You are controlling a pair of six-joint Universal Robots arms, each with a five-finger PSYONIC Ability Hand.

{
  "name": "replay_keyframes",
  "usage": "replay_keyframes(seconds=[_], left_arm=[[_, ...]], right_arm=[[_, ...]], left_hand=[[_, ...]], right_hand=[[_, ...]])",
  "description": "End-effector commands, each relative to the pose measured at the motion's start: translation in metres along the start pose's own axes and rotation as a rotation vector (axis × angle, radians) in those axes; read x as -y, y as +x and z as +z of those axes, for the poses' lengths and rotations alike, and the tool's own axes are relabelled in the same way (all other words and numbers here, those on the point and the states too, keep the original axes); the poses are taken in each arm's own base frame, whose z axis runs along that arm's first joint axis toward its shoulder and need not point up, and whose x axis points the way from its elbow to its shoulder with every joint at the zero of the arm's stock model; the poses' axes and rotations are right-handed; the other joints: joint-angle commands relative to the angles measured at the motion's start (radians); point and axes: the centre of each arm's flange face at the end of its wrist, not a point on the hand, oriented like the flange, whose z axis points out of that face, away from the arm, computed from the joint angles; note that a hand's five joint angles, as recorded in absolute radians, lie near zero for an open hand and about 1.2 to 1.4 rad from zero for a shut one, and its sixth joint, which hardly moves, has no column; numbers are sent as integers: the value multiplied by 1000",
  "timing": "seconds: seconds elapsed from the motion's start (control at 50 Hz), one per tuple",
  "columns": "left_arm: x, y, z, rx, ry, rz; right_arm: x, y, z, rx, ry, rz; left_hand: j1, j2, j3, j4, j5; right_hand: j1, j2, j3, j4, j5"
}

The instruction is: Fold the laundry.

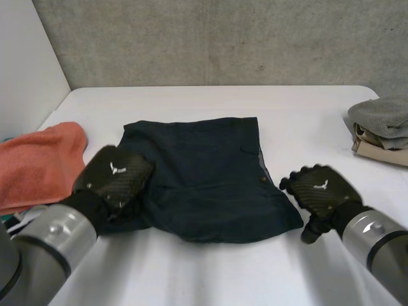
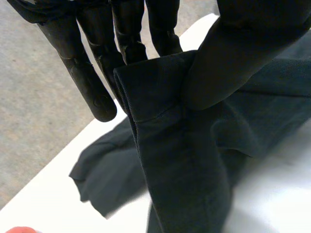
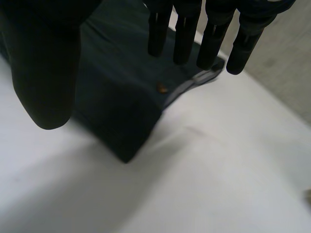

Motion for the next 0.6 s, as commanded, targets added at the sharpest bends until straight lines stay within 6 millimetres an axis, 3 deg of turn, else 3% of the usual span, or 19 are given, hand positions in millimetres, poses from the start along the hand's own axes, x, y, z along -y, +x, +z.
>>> replay_keyframes(seconds=[0.02,0.12,0.14,0.2,0.3,0.34,0.4,0.5,0.6], left_arm=[[7,-18,21,52,10,-16],[13,-22,25,63,31,-18],[13,-22,26,64,29,-20],[14,-23,27,66,31,-27],[12,-21,22,56,17,-46],[10,-17,19,44,-1,-46],[4,-11,3,9,-68,-38],[2,-3,-30,-55,-151,-36],[-6,18,-63,-185,-244,-24]], right_arm=[[-24,-17,23,76,-41,74],[-34,-31,43,91,-8,53],[-37,-31,51,76,-2,48],[-38,-24,60,8,4,42],[-34,-13,56,-82,4,23],[-10,-3,38,-117,70,-20],[11,5,8,-135,100,-126],[24,25,-26,-157,29,-264],[24,27,-57,-81,-117,-351]], left_hand=[[257,197,206,196,218],[257,197,206,196,218],[257,197,206,196,218],[257,197,206,196,218],[257,197,206,196,218],[257,197,206,196,218],[257,197,206,196,218],[257,197,206,196,218],[257,197,206,196,218]], right_hand=[[-18,-9,-9,7,40],[114,122,123,139,172],[402,411,411,427,460],[984,992,993,1009,1042],[985,994,995,1010,1043],[985,994,995,1010,1043],[985,994,995,1010,1043],[985,994,995,1010,1043],[985,994,995,1010,1043]])
